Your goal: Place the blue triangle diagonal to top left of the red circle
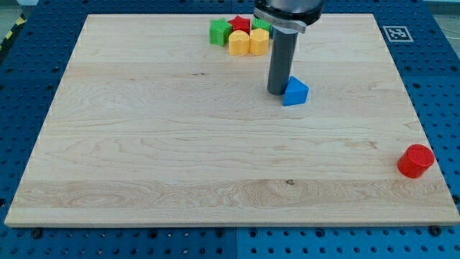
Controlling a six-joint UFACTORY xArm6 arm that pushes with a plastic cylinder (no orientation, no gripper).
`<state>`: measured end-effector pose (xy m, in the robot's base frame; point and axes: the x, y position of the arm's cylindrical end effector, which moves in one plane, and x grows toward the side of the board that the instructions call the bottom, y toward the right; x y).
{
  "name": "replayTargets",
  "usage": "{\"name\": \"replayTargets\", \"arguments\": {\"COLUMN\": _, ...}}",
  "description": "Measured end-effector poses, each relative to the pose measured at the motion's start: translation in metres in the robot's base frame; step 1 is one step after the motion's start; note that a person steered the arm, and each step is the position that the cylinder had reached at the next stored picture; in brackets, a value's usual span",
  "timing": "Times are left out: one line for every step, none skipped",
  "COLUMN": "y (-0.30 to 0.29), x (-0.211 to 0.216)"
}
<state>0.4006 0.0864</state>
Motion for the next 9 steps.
{"name": "replayTargets", "arguments": {"y": 0.035, "x": 0.0}}
{"name": "replayTargets", "arguments": {"y": 0.052, "x": 0.006}}
{"name": "replayTargets", "arguments": {"y": 0.062, "x": 0.017}}
{"name": "replayTargets", "arguments": {"y": 0.064, "x": 0.028}}
{"name": "replayTargets", "arguments": {"y": 0.064, "x": 0.032}}
{"name": "replayTargets", "arguments": {"y": 0.064, "x": 0.032}}
{"name": "replayTargets", "arguments": {"y": 0.065, "x": 0.04}}
{"name": "replayTargets", "arguments": {"y": 0.082, "x": 0.044}}
{"name": "replayTargets", "arguments": {"y": 0.093, "x": 0.044}}
